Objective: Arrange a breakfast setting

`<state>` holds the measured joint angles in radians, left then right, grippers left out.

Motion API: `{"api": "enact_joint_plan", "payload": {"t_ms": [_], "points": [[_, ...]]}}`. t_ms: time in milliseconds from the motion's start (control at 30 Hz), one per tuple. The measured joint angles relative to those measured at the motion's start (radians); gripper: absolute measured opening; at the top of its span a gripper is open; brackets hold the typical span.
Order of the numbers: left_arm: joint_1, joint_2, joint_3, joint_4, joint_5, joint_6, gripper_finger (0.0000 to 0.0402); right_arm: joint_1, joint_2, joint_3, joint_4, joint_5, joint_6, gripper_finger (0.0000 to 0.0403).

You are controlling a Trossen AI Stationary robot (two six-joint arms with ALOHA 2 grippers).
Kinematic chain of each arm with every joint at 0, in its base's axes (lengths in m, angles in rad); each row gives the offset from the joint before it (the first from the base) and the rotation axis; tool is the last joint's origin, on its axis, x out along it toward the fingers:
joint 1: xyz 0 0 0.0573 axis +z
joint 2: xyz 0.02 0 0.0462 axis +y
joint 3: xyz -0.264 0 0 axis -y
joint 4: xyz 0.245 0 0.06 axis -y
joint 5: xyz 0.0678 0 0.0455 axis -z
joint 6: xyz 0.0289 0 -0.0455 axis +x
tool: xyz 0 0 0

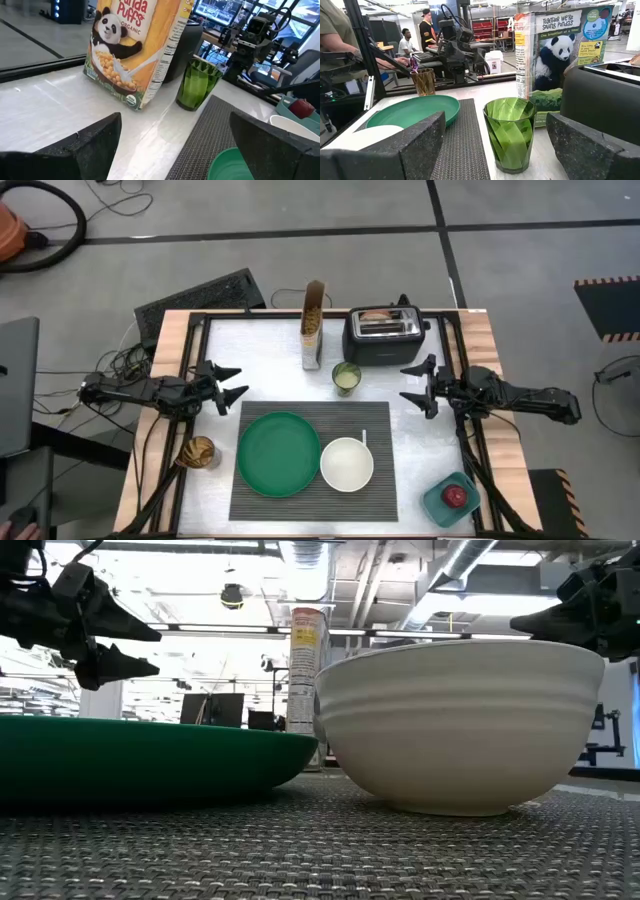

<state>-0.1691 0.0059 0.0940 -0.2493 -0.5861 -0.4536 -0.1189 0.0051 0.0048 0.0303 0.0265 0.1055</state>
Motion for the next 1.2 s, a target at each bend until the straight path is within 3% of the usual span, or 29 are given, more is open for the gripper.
{"api": "enact_joint_plan", "payload": {"t_ms": [1200], "points": [[0.0,0.0,-0.003,0.025,-0.001,-0.042,0.0355,0.0,0.0,0.0,0.0,0.0,0.0,0.0373]]}}
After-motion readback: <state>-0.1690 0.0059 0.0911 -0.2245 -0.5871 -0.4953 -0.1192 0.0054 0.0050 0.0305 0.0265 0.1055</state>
